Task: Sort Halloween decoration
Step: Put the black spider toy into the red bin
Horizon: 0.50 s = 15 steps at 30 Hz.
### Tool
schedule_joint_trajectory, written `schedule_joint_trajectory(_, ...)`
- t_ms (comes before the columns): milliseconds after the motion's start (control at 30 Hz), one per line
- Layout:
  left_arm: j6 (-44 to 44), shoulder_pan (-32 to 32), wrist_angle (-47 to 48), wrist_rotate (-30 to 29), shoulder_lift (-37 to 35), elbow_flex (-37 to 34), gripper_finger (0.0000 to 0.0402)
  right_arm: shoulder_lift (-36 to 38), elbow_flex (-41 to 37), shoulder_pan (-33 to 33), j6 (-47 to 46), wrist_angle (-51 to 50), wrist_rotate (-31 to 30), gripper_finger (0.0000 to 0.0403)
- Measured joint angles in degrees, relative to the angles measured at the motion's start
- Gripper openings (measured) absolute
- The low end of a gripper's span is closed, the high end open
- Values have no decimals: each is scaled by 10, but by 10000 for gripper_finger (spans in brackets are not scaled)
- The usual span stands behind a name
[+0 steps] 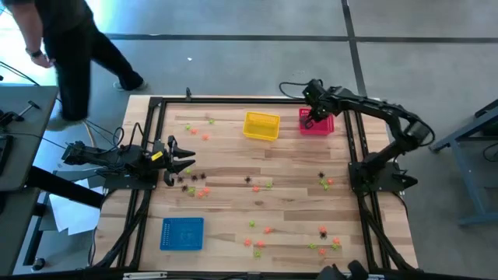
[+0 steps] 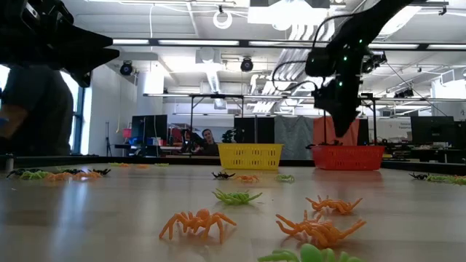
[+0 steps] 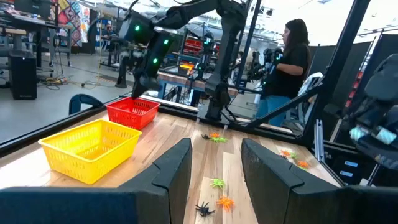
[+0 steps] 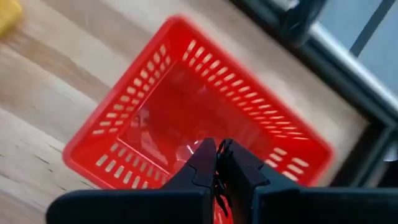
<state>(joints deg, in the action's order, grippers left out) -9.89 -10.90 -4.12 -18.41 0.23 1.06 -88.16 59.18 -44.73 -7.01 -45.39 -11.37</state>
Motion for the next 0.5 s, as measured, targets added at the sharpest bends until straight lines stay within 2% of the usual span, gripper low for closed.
schedule_joint_trajectory(233,0,0,0,0,0,0,129,-53,0,0,0,2,30,12)
schedule_joint_trajectory(500,0,0,0,0,0,0,129,-64,0,0,22,33,29,16)
